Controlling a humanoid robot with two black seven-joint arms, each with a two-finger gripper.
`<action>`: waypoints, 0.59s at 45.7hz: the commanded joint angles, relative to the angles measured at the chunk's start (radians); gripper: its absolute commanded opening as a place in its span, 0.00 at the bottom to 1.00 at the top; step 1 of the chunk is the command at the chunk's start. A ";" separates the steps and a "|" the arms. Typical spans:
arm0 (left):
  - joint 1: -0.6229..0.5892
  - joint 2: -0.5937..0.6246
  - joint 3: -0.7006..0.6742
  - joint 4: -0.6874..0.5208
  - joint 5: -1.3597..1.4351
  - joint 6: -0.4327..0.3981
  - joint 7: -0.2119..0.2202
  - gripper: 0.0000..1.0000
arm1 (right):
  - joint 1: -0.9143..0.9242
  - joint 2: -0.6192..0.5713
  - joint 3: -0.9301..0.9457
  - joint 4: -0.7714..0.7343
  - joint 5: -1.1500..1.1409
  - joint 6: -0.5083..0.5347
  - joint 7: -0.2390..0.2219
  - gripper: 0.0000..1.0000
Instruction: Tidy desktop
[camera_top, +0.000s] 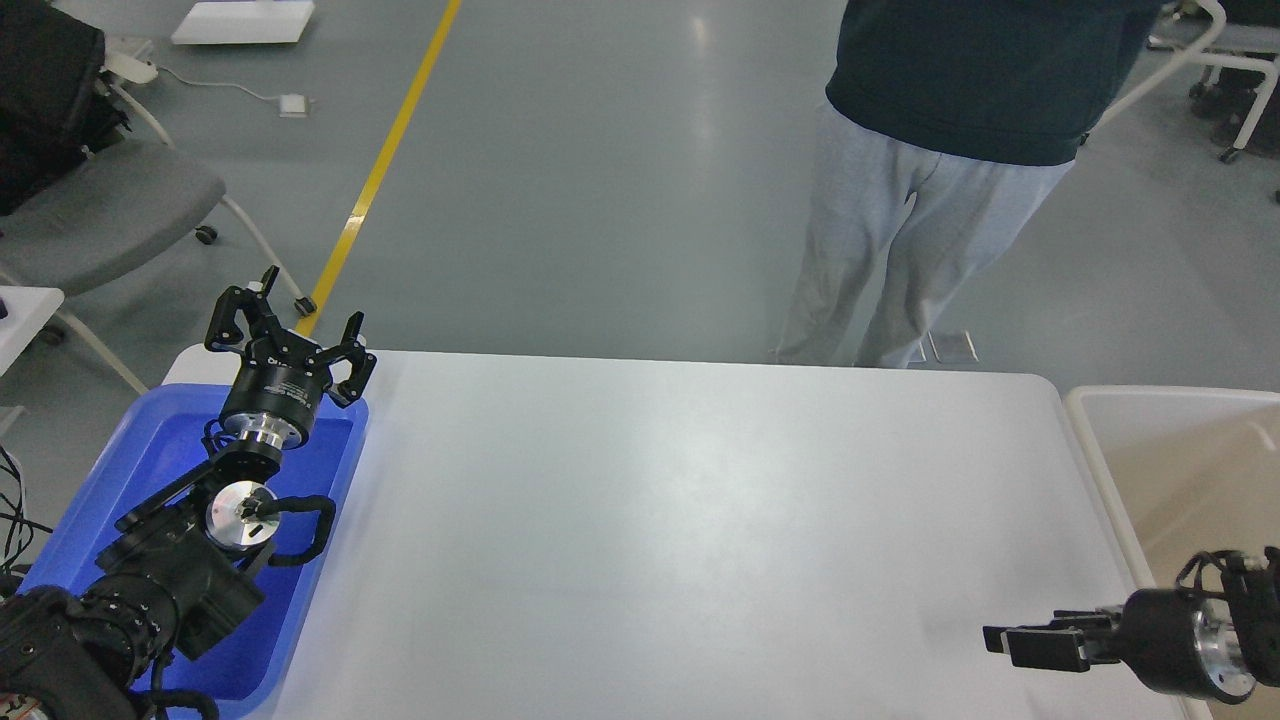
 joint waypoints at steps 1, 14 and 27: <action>0.000 0.000 0.000 0.000 0.000 0.000 0.001 1.00 | 0.141 0.081 -0.094 0.087 0.273 0.097 -0.222 1.00; 0.000 0.000 0.000 0.000 0.000 0.002 0.000 1.00 | 0.121 0.067 -0.120 0.224 0.244 0.200 -0.081 1.00; 0.000 0.000 0.000 0.000 0.000 0.000 0.000 1.00 | -0.016 0.127 -0.125 0.166 -0.126 0.060 -0.073 0.99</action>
